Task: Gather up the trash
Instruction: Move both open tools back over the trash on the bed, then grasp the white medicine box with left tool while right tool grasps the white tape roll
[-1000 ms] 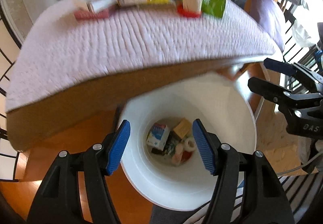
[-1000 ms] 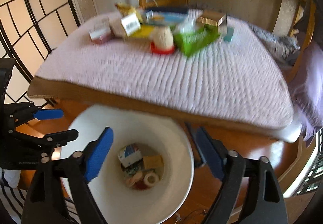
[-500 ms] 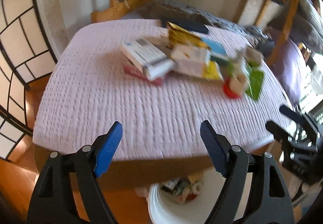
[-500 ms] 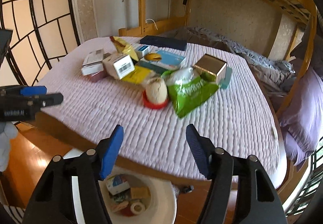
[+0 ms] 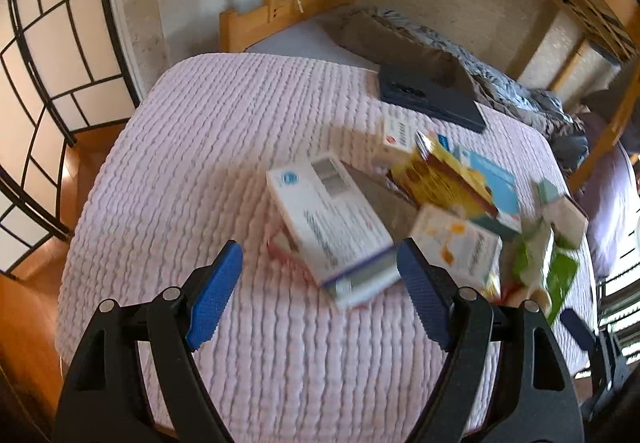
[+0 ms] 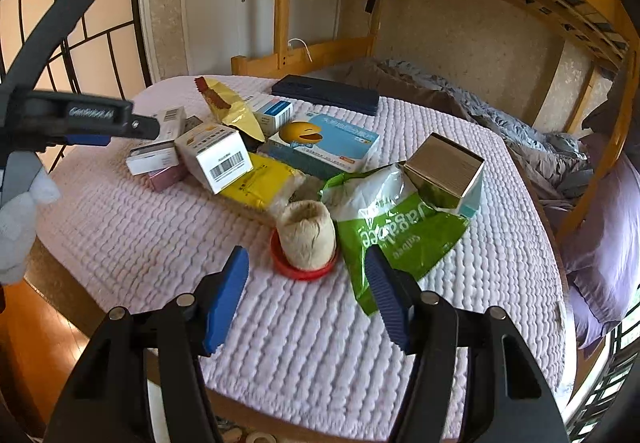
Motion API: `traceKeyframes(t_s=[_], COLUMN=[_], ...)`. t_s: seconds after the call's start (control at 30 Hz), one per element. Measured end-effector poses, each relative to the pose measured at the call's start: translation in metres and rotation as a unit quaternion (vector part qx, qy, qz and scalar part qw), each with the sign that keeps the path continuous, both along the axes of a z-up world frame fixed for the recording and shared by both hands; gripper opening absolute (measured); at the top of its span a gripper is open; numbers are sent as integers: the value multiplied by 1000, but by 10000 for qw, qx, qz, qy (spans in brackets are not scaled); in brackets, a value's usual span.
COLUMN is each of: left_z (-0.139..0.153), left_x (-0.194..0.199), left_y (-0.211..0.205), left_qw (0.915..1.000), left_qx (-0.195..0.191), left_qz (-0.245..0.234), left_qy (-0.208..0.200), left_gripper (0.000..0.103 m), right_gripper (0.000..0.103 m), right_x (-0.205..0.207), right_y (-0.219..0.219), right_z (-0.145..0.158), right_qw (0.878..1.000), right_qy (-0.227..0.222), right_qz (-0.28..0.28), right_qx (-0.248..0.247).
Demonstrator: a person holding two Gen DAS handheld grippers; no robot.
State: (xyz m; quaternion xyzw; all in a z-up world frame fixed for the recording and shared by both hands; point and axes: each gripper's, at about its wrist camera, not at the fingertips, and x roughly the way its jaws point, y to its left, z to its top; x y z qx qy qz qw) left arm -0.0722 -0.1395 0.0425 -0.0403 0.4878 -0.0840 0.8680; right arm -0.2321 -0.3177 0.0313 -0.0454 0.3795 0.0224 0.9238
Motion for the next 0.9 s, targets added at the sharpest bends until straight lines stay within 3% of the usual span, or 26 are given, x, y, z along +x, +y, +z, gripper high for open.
traceKeyframes(t_s=[0.27,0.5,0.63,0.8,0.9], left_z=[-14,-26,-21,-19,-19], left_x=[30,39,34,24,26], left_y=[-14,-20,-21,-19,-13], left_qw=[9997,9993,9984,9964,9975], left_qx=[227,355,416,603,488], left_qz=[84,-101,-378,-597,-504], left_qy=[65,100,16,-48,66], left_gripper=[81,80,63,61,62], right_gripper=[60,49,48,49,49], right_x=[18,31,31,30,32], right_y=[-6,-10,-11,-11,-11], right_z=[-5,-10,-9,-8,-8], right_qw=[10000,10000,10000,9999,9999], right_qy=[-2,58,51,33,38], right_qz=[-41,16,55,102,112], right_qx=[7,40,59,68,83])
